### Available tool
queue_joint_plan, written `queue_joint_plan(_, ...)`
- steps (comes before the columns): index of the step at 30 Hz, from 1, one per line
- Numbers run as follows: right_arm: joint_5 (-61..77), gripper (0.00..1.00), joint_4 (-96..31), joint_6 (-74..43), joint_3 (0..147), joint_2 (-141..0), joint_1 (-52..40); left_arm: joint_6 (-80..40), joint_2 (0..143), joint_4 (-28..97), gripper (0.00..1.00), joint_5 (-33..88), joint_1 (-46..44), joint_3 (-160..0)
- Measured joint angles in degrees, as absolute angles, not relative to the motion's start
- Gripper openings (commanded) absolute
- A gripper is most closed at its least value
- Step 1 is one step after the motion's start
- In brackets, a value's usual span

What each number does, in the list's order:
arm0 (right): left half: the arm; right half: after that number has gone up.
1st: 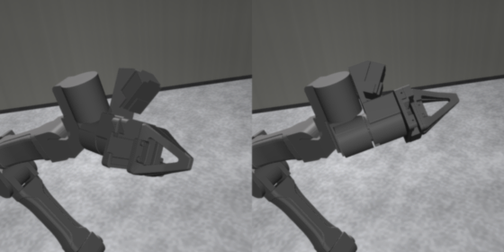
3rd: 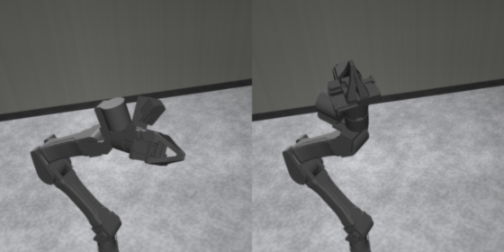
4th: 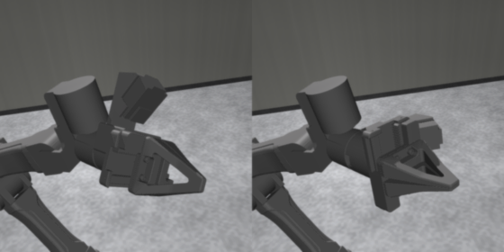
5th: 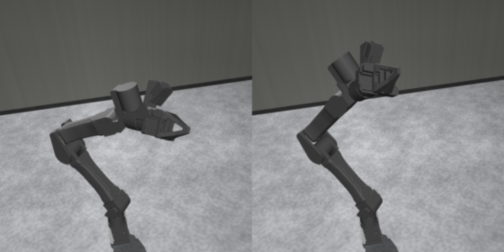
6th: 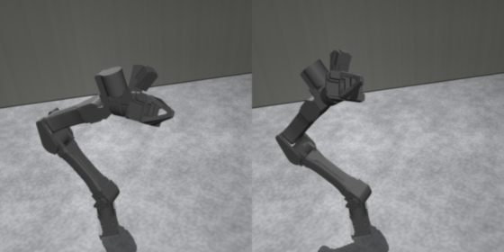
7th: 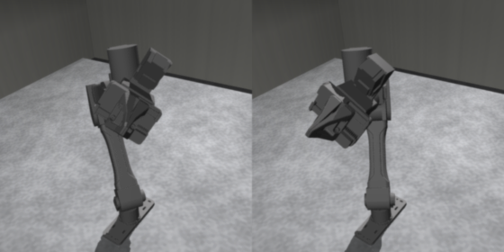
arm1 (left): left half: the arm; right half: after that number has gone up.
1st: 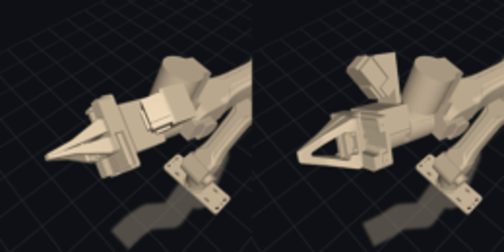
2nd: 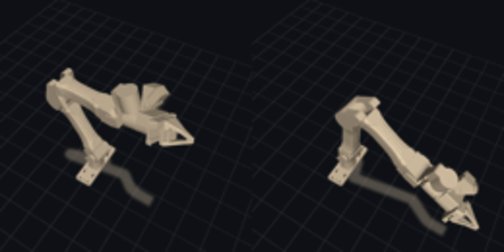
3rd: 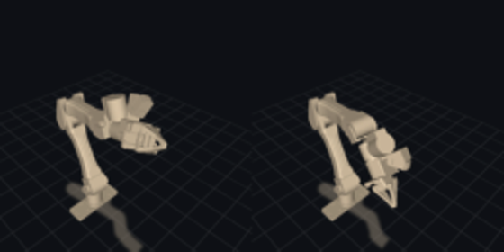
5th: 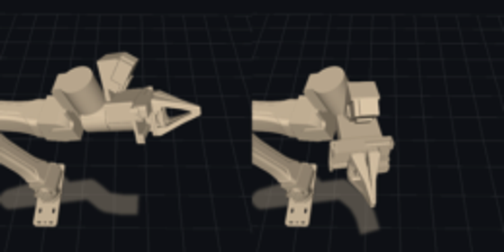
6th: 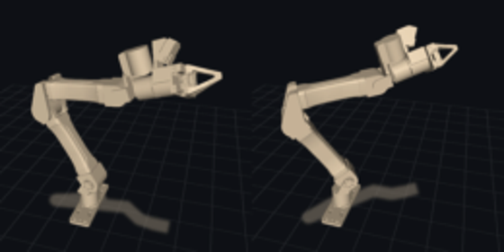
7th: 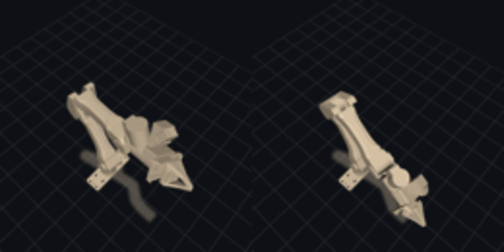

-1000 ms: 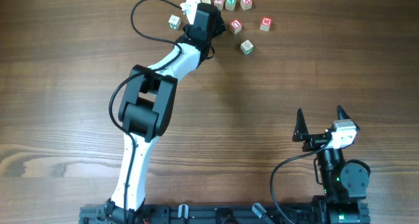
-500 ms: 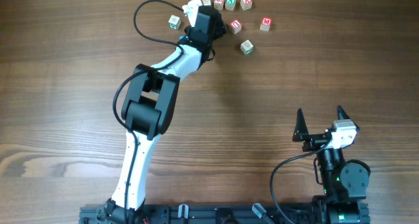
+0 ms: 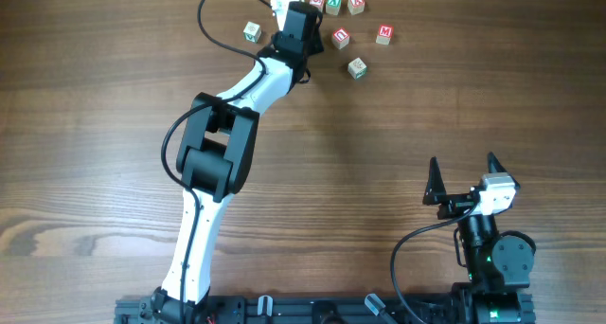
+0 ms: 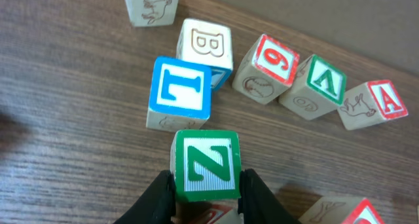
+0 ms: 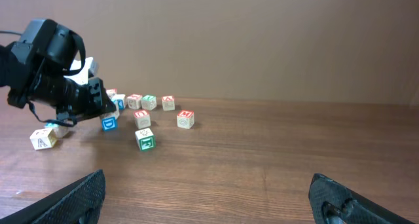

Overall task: Form a horizontal line
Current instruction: 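Carry the green Z block toward the table center and set it down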

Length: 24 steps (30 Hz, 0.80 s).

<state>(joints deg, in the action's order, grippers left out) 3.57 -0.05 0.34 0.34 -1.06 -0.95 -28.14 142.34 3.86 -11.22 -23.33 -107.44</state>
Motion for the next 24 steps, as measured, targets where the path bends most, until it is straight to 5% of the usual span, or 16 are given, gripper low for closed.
queue_joint_plan(10,3.6,1.00,0.0,0.3,0.3,-1.1,-1.0,-23.3,136.2,11.4,0.19,-11.2,-23.3,-108.5)
queue_joint_plan(24,3.6,1.00,-0.1,0.3,0.3,-1.1,-1.0,-19.8,113.6,53.0,0.16,-10.1,-23.5,-109.5)
